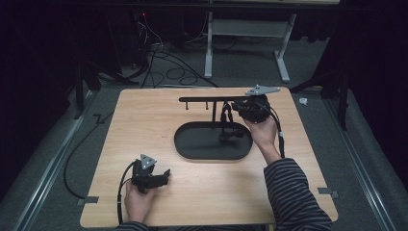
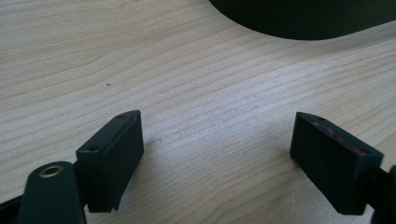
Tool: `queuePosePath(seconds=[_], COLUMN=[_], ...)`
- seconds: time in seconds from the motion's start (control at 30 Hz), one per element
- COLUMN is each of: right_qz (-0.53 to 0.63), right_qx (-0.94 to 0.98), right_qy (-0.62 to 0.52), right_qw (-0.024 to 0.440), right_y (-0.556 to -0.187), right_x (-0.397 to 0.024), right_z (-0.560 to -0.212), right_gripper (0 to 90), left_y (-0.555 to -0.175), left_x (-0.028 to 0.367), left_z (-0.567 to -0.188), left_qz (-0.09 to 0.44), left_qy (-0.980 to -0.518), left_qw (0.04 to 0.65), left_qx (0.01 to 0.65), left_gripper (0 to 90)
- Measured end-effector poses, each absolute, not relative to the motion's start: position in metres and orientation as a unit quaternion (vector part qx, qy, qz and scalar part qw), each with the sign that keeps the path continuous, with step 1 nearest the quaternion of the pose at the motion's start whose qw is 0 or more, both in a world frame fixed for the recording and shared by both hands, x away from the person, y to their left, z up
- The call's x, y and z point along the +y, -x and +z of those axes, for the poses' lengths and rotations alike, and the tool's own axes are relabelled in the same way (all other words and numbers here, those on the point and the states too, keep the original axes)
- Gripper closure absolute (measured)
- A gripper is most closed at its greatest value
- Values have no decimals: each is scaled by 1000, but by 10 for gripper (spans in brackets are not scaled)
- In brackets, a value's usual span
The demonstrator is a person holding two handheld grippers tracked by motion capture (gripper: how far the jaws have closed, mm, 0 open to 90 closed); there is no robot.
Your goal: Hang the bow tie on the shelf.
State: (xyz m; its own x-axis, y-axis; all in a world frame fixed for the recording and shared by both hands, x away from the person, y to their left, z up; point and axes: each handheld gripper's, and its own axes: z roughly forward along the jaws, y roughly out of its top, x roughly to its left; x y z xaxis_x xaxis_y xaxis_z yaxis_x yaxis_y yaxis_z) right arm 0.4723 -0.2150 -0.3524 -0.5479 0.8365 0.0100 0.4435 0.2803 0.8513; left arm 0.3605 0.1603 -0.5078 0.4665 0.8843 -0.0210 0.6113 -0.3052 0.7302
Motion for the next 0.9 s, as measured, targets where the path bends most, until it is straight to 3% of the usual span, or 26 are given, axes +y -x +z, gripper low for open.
queuePosePath(seconds=[0.9], right_qz=[446], right_qx=[757], right_qy=[-414], right_qw=[238], right_y=[-446], right_x=[-243], right_z=[-345], right_gripper=[793], left_y=[-361], left_x=[160], left_z=[-508], left_qz=[198], left_qy=[-783], left_qw=[346], left_qx=[477], left_gripper=[179])
